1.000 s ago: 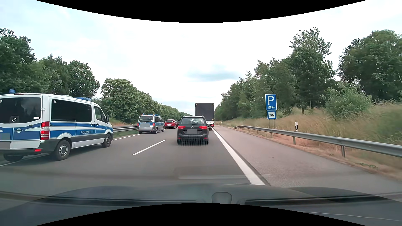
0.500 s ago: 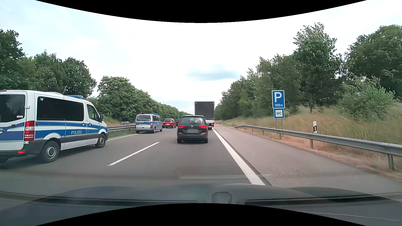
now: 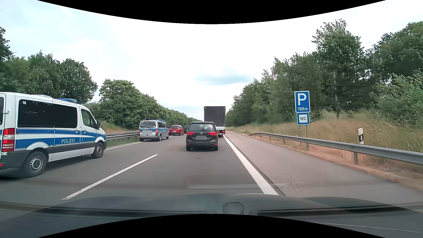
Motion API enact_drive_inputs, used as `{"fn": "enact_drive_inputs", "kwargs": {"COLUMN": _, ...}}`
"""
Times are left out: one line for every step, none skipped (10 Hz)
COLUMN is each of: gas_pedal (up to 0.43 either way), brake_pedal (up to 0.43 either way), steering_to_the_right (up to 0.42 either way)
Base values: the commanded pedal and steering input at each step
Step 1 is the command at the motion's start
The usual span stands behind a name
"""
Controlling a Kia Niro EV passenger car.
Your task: Follow the waypoints while adhering to traffic rules and regulations
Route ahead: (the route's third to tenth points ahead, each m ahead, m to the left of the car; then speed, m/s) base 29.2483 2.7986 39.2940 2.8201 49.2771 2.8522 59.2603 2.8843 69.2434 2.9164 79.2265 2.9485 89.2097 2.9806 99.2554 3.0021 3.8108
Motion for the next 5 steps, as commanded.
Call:
{"fn": "enact_drive_inputs", "kwargs": {"gas_pedal": 0.039, "brake_pedal": 0.000, "steering_to_the_right": 0.001}}
{"fn": "enact_drive_inputs", "kwargs": {"gas_pedal": 0.039, "brake_pedal": 0.000, "steering_to_the_right": 0.001}}
{"fn": "enact_drive_inputs", "kwargs": {"gas_pedal": 0.039, "brake_pedal": 0.000, "steering_to_the_right": 0.001}}
{"fn": "enact_drive_inputs", "kwargs": {"gas_pedal": 0.039, "brake_pedal": 0.000, "steering_to_the_right": 0.001}}
{"fn": "enact_drive_inputs", "kwargs": {"gas_pedal": 0.039, "brake_pedal": 0.000, "steering_to_the_right": 0.000}}
